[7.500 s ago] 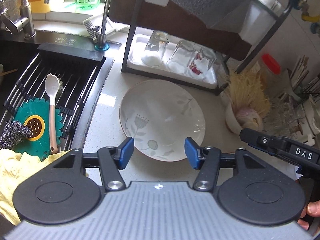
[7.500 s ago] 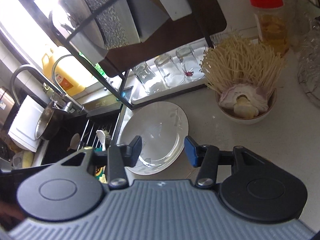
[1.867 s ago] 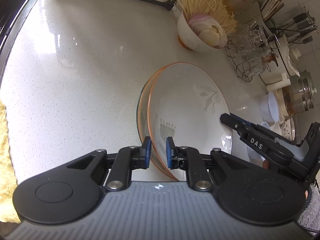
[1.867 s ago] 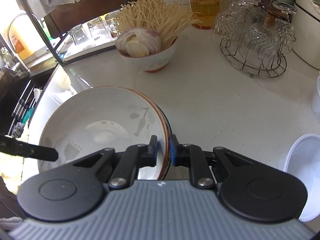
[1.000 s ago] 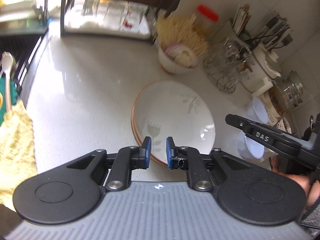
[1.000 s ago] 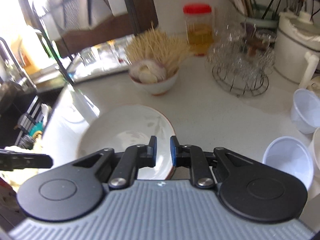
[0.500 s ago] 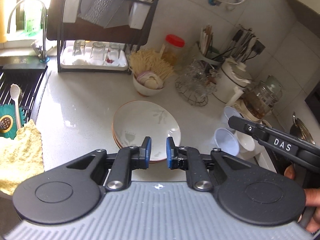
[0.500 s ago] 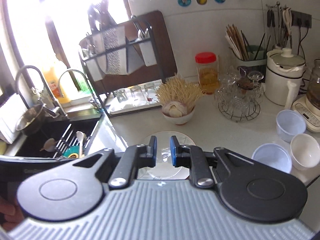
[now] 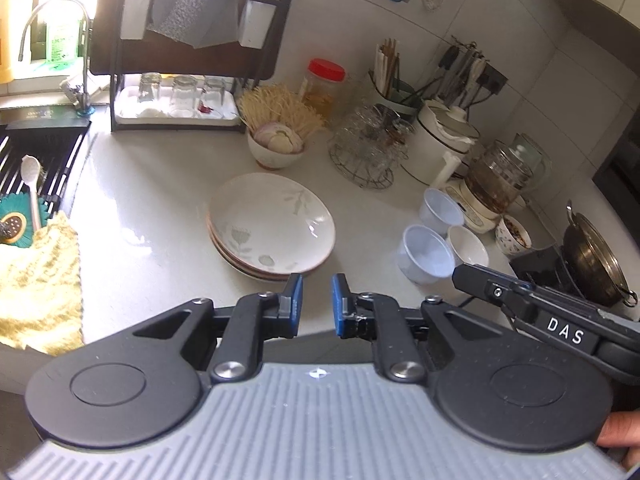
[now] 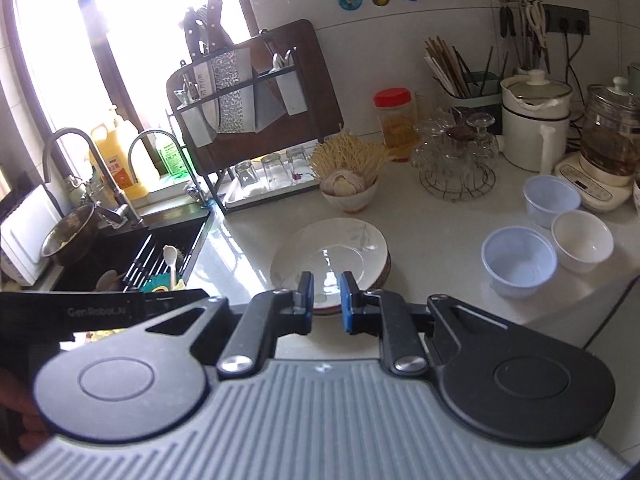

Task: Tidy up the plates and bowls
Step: 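Move both grippers toward the light blue plastic bowl by the kettle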

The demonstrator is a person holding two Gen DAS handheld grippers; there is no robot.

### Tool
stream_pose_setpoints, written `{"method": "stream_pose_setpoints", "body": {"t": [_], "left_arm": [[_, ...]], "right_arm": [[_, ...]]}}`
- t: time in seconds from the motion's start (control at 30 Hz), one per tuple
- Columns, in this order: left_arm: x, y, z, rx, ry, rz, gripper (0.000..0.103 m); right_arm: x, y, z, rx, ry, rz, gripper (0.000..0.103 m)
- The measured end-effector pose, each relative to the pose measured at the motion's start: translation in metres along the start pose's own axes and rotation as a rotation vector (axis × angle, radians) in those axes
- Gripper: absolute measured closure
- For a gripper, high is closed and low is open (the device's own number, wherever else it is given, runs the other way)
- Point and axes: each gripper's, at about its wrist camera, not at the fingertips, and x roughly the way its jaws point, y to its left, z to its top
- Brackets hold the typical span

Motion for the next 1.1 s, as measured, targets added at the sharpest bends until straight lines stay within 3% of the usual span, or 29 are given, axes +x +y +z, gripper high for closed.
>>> {"method": "stream_pose_setpoints", "body": {"t": [0.73,1.1], "left_arm": [[0.055,-0.068,-0.031,0.191,0.200,-0.210,0.086],[0.104,-0.088,-0.025,0.222,0.282,-0.213,0.086]], "right_arm": [[-0.051,-0.048,-0.046,0.218,-0.022,-0.261,0.086],[-0.035,-0.082,-0.048,0.296,0.012,-0.309,0.085]]}}
